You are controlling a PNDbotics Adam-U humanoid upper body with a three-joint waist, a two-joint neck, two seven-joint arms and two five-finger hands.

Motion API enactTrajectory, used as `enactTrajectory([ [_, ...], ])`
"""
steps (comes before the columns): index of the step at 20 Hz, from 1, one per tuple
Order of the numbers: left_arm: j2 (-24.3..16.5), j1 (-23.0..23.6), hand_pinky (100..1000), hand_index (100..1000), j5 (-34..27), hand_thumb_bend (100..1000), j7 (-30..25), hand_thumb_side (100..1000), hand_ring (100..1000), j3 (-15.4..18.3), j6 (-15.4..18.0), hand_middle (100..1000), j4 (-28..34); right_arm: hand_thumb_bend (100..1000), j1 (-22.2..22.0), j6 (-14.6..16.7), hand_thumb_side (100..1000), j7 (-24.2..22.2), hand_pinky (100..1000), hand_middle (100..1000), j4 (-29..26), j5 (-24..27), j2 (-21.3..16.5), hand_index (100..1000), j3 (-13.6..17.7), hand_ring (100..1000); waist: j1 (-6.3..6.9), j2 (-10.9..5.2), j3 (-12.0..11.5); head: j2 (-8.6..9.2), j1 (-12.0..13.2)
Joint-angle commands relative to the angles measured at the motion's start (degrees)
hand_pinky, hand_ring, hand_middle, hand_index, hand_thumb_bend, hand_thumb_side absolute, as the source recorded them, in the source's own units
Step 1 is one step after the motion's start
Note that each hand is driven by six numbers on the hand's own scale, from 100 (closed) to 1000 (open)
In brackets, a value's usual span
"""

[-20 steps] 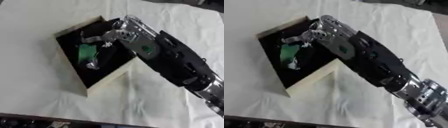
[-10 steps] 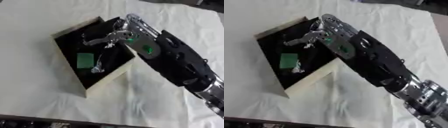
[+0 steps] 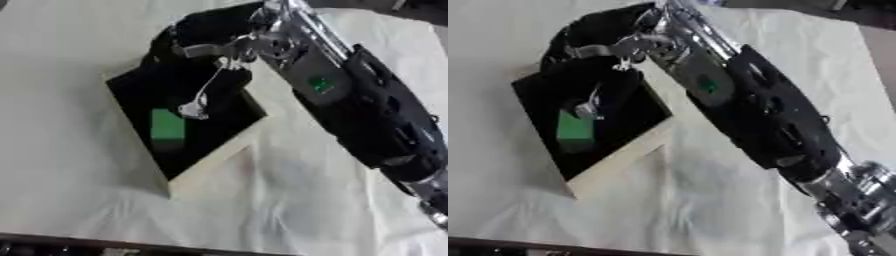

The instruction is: Pick up objects on the table and place them in the box.

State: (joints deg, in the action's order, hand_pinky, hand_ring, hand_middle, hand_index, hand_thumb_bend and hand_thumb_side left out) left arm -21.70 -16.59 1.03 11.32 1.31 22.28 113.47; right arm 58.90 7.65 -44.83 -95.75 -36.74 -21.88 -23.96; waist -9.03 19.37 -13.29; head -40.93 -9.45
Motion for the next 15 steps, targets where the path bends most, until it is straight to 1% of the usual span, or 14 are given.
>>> enactTrajectory([
  [1, -0.4, -0.2, 583, 766, 0.1, 115, 0.2, 607, 672, 0.5, -0.1, 668, 1.1, 100, 0.1, -1.8, 552, 2.8, 774, 788, -5.4, 2.9, -2.1, 925, 4.6, 859, 0.80, -1.31, 0.2, 0.57, 0.4],
  [5, -0.3, -0.1, 583, 766, 0.2, 115, 0.4, 609, 672, 0.7, -0.1, 668, 1.1, 100, -1.5, -4.6, 508, 6.1, 753, 742, -10.9, 6.4, -2.4, 922, 9.3, 824, 1.15, -1.09, 0.7, 0.63, 1.0],
  [7, -0.2, 0.0, 582, 766, 0.3, 115, 0.5, 609, 672, 0.8, -0.1, 668, 1.1, 100, -2.7, -5.9, 467, 7.6, 738, 706, -13.5, 7.9, -2.9, 909, 11.8, 805, 1.29, -0.99, 0.9, 0.70, 1.3],
  [11, -0.1, 0.1, 582, 766, 0.6, 112, 0.9, 611, 671, 1.0, -0.2, 668, 1.1, 100, -6.0, -9.1, 427, 11.1, 709, 632, -18.2, 11.3, -3.7, 867, 17.4, 766, 1.47, -0.78, 1.5, 0.95, 2.1],
  [12, -0.1, 0.1, 582, 766, 0.7, 112, 0.9, 611, 671, 1.0, -0.2, 668, 1.1, 100, -6.9, -9.7, 434, 12.0, 701, 617, -18.5, 12.2, -4.1, 858, 18.9, 751, 1.48, -0.73, 1.6, 0.97, 2.3],
  [14, -0.1, 0.3, 582, 766, 0.9, 111, 1.2, 612, 671, 1.2, -0.2, 667, 1.1, 100, -8.7, -10.0, 486, 13.8, 701, 601, -18.8, 14.0, -5.3, 836, 21.8, 724, 1.48, -0.59, 2.0, 1.01, 2.8],
  [15, -0.1, 0.3, 582, 766, 1.0, 111, 1.3, 612, 671, 1.3, -0.2, 667, 1.1, 100, -9.6, -9.8, 486, 14.7, 701, 601, -18.8, 14.9, -5.8, 836, 23.3, 724, 1.46, -0.53, 2.1, 1.03, 2.9],
])
